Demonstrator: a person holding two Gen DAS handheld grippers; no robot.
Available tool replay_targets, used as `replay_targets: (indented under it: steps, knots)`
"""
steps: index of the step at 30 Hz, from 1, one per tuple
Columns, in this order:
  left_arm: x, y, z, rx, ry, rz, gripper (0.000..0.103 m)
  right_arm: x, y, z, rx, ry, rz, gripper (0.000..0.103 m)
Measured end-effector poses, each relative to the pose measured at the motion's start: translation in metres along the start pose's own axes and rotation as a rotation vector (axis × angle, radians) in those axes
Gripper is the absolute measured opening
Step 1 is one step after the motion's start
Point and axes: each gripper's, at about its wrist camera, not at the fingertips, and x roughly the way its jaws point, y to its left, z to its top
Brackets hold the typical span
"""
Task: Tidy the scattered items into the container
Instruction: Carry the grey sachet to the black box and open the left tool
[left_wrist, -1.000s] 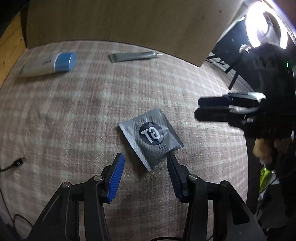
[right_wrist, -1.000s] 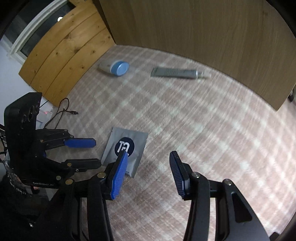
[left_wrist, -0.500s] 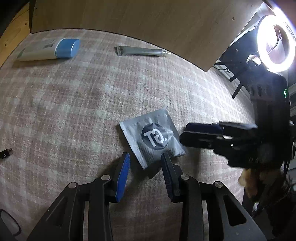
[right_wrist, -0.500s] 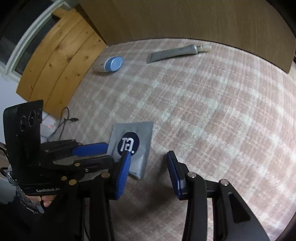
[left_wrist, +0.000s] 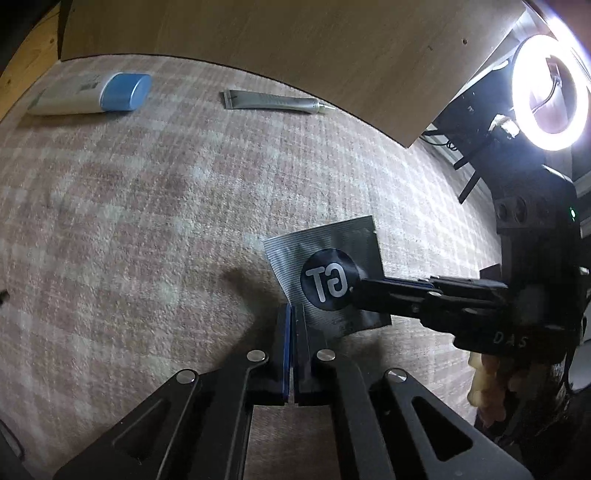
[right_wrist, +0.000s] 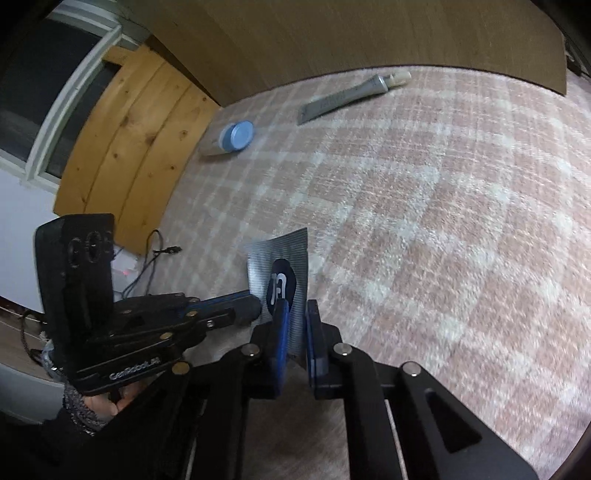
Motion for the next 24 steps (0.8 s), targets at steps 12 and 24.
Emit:
replay_targets:
  steps: [12,24]
  knots:
    - [-0.022,-0.095,0.003,0.208,-0.031,-0.083,0.000,-0.117,-0.001,-0.043,0.052,-0.193,-0.040,0.007]
    - [0.008,-0.286,-0.040,0.567,0.065,-0.244,0.000,-0.291,-0.063,-0.162,0.288,-0.487,-0.195,0.007]
